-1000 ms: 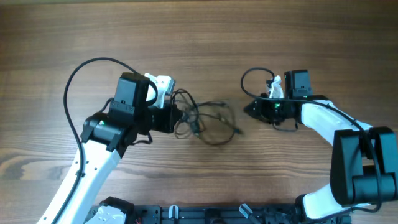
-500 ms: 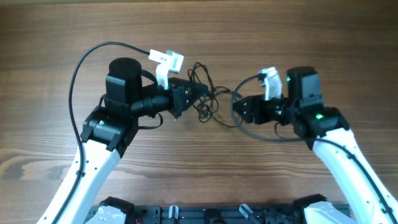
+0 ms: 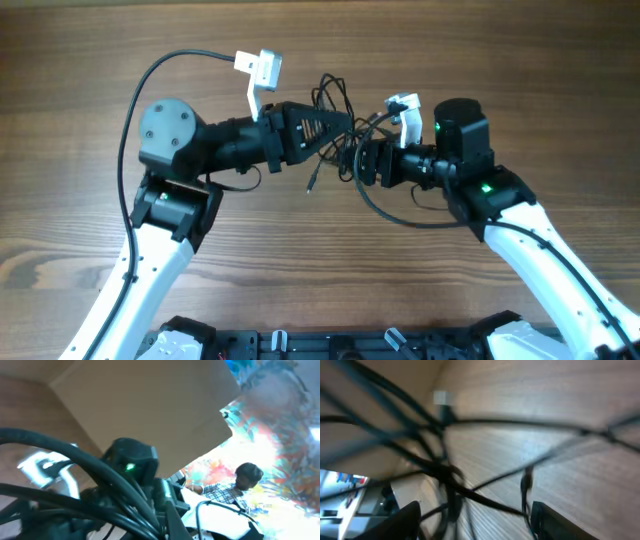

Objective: Untangle cables

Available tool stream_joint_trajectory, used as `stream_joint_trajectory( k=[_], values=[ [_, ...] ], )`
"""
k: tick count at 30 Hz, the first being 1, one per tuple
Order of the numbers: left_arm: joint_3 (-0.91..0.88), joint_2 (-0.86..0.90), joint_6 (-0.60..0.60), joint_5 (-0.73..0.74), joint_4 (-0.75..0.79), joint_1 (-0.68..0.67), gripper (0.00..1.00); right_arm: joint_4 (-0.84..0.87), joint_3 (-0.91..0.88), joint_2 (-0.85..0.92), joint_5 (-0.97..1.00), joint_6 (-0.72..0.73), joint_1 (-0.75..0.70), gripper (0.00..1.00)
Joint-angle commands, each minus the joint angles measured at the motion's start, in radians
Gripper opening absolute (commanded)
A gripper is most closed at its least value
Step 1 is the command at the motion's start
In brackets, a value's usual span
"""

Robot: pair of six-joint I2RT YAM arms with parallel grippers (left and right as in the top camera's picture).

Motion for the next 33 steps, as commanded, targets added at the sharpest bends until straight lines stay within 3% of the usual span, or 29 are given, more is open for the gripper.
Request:
stream_joint_trajectory(
  k=[1, 5, 9, 16, 21, 28, 33],
  values=[
    [0.014, -0.01, -0.028, 0.069, 0.087, 0.035, 0.04, -0.054, 0.015, 0.08, 0.029, 0.043, 0.003, 0.67],
    [0.014, -0.016, -0.069, 0.219, 0.084, 0.246, 0.04, -0.219, 0.015, 0.185, 0.321, 0.044, 0.002, 0.67],
    [0.014, -0.016, -0.077, 0.397, -0.024, 0.525, 0.04, -0.245, 0.015, 0.211, 0.49, 0.037, 0.001, 0.68],
    [0.014, -0.016, -0.075, 0.505, -0.043, 0.706, 0.04, -0.323, 0.015, 0.211, 0.613, 0.037, -0.109, 0.68],
    [0.014, -0.016, -0.072, 0.505, -0.043, 0.673, 0.04, -0.331, 0.015, 0.211, 0.51, 0.026, -0.186, 0.72],
    [0.014, 0.042, 0.123, 0.464, -0.119, 0.364, 0.04, -0.33, 0.015, 0.211, 0.445, -0.045, -0.186, 0.72],
    [0.014, 0.164, 0.139, 0.325, -0.19, 0.257, 0.04, -0.349, 0.015, 0.211, 0.446, -0.047, -0.186, 0.72]
  ],
)
